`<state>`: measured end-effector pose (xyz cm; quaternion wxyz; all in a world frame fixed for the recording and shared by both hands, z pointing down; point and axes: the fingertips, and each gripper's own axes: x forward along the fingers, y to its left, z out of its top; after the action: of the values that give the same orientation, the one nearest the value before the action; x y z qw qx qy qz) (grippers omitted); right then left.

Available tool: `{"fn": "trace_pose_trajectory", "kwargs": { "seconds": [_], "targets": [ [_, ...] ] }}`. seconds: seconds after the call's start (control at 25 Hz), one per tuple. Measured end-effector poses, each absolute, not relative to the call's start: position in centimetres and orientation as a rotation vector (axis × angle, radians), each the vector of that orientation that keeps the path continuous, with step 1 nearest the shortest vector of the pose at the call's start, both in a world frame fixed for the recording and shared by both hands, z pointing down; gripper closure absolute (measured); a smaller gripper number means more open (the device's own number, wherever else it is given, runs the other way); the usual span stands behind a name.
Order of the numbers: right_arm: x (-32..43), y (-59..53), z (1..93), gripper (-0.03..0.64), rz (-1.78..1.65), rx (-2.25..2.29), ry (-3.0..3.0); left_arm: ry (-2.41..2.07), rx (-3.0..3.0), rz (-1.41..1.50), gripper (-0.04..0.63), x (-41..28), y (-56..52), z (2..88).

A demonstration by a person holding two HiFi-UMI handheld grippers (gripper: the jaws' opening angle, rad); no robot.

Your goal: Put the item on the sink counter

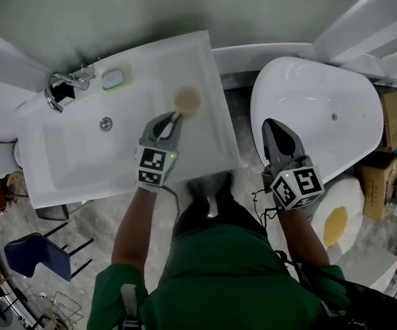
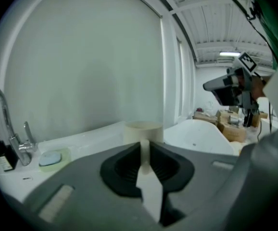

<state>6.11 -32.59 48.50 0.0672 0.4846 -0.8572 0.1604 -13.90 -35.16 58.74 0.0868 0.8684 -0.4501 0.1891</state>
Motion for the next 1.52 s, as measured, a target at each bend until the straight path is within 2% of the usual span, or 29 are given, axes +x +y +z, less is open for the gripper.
{"fn": "trace_pose_trajectory", "kwargs": {
  "seconds": [0.84, 1.28, 1.32, 1.4, 1.52],
  "targets": [
    [6.9, -34.3, 51.3, 0.620, 0.592, 1.464, -2.559, -1.303, 2.490, 0.632, 0.552, -13.3, -37.8, 65.0],
    [6.4, -34.2, 50.9, 0.620, 0.593, 1.433, -2.587, -1.357, 2.424, 0.760, 0.537, -13.7, -37.2, 66.6],
    [6.5, -34.2, 50.8, 0.620, 0.592, 1.431, -2.591, -1.356, 2.421, 0.764, 0.515, -13.6, -37.2, 66.7],
    [6.4, -34.1, 50.6, 0.620, 0.593, 1.430, -2.599, -1.336, 2.417, 0.773, 0.407, -13.5, -37.0, 66.9],
    [6.1, -33.9, 49.9, 0.620, 0.582, 1.427, -2.612, -1.334, 2.414, 0.776, 0.387, -13.7, -36.1, 66.5]
  ]
}}
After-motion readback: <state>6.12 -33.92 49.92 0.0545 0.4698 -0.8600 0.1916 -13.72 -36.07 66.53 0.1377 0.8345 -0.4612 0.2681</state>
